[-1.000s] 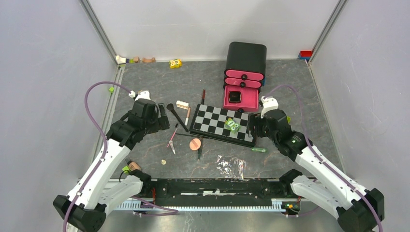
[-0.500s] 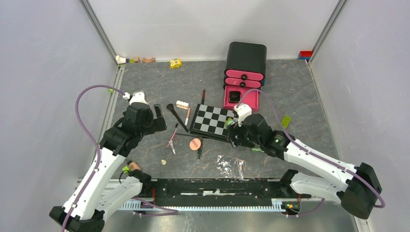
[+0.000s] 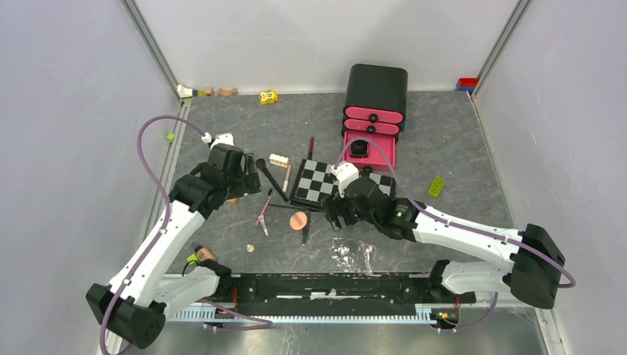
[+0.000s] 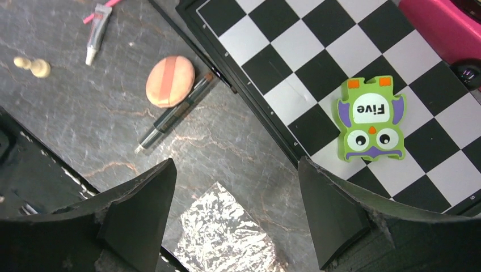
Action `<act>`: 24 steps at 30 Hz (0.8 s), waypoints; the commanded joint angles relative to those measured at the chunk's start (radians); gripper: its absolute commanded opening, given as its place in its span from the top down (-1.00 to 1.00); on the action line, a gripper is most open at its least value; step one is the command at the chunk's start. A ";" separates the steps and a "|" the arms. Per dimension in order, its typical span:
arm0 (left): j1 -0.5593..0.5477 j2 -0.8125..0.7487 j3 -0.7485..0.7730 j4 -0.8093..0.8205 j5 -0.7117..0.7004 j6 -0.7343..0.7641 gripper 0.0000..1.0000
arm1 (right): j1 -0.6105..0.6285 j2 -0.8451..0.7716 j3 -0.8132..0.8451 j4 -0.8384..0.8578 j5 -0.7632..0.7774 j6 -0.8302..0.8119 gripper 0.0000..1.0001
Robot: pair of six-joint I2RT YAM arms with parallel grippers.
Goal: Organize the makeup
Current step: Pick up the makeup from the corner of the board.
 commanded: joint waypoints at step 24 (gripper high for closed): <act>0.484 0.125 -0.133 -0.177 0.027 -0.348 -1.00 | 0.006 0.033 0.100 -0.081 0.140 0.131 -0.74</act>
